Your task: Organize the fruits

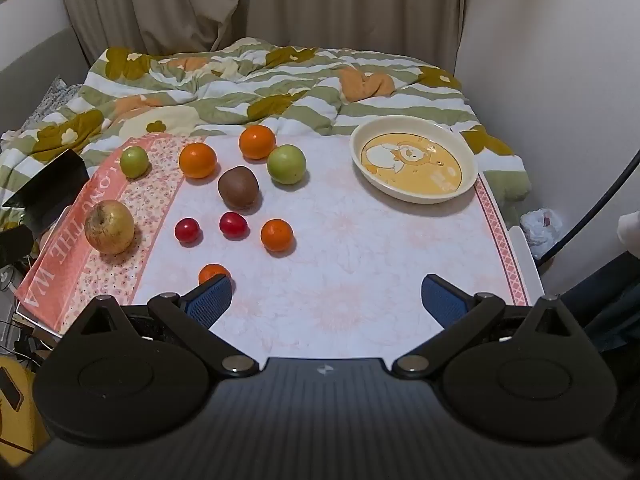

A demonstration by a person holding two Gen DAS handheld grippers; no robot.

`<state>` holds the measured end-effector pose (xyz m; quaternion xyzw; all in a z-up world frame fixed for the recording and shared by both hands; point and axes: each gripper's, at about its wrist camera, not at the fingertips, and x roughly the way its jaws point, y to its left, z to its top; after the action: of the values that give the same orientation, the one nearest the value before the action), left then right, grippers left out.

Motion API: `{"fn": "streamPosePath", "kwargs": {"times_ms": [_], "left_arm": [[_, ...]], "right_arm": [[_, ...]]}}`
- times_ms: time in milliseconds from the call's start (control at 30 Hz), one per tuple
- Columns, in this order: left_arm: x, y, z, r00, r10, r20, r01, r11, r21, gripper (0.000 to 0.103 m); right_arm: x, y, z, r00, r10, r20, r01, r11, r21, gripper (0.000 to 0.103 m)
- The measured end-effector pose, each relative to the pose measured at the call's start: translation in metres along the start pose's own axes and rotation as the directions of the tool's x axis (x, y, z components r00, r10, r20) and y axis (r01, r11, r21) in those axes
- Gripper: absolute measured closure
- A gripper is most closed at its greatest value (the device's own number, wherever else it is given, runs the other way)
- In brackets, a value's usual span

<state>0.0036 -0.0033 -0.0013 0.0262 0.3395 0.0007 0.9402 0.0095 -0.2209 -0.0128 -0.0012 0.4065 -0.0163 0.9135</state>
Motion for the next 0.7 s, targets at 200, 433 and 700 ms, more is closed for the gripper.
{"fn": "streamPosePath", "kwargs": {"times_ms": [200, 433, 700], "left_arm": [[-0.007, 0.0, 0.002, 0.999, -0.019, 0.044, 0.019, 1.0, -0.007, 0.0], [-0.001, -0.001, 0.001, 0.999, -0.008, 0.037, 0.008, 1.0, -0.004, 0.0], [0.0, 0.0, 0.002, 0.999, 0.0, 0.032, 0.0, 1.0, -0.002, 0.0]], "right_arm": [[0.001, 0.0, 0.0, 1.0, -0.004, 0.0, 0.004, 1.0, 0.004, 0.0], [0.003, 0.0, 0.001, 1.0, -0.001, -0.01, 0.001, 1.0, 0.004, 0.0], [0.002, -0.001, 0.001, 1.0, 0.002, -0.014, -0.002, 1.0, 0.006, 0.0]]}}
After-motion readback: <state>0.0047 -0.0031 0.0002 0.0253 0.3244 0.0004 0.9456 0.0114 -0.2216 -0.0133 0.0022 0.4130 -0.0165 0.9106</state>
